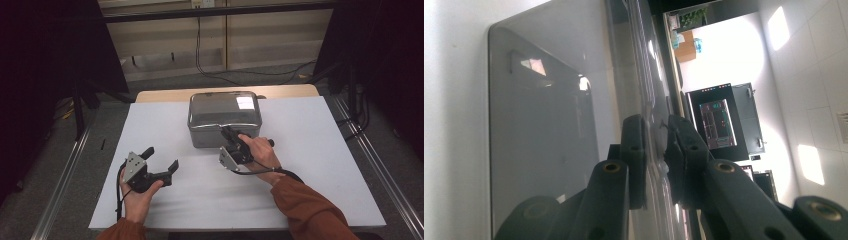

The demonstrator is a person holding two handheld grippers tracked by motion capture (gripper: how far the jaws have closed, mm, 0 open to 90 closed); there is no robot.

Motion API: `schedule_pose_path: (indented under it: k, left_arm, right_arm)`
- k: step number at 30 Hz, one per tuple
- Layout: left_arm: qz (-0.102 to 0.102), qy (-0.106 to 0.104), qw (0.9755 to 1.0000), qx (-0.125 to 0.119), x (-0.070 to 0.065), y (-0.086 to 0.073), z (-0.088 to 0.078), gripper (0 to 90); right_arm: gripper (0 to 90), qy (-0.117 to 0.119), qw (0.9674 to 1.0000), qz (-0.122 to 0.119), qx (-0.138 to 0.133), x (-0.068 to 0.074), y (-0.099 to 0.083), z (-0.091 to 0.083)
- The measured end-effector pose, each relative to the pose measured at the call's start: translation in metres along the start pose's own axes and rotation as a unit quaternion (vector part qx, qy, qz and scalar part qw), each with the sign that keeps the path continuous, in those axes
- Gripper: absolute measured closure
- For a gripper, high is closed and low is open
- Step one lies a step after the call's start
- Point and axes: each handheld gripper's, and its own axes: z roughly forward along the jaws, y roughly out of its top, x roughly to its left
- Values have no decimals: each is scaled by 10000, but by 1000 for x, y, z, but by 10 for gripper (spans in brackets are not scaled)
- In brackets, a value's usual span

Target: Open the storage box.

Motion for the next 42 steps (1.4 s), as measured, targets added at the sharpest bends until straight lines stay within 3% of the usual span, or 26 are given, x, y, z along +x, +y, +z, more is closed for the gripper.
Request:
schedule_pose_path:
  k: [5,11,20,24,29,39,42]
  left_arm:
    - [186,-95,9998,-43,-2,4,8,12]
    - [256,-136,9995,-98,0,8,19,16]
    - [170,-140,9996,-168,6,12,33,16]
    - [239,-203,9993,-221,8,14,43,19]
    - [404,-92,9988,-270,10,17,55,31]
    - [348,-110,9989,-281,13,24,81,37]
    - [560,-140,9978,-336,12,27,90,43]
  right_arm:
    - [788,-52,10000,60,-25,-4,1,0]
    - [789,-76,9999,112,-43,-7,1,0]
    - [789,-98,9998,132,-67,-11,3,1]
    - [789,-128,9998,145,-72,-11,3,1]
    - [791,-137,9998,114,-82,-15,4,2]
    - [790,-183,9997,137,-98,-20,5,4]
    - [789,-184,9997,157,-90,-20,6,4]
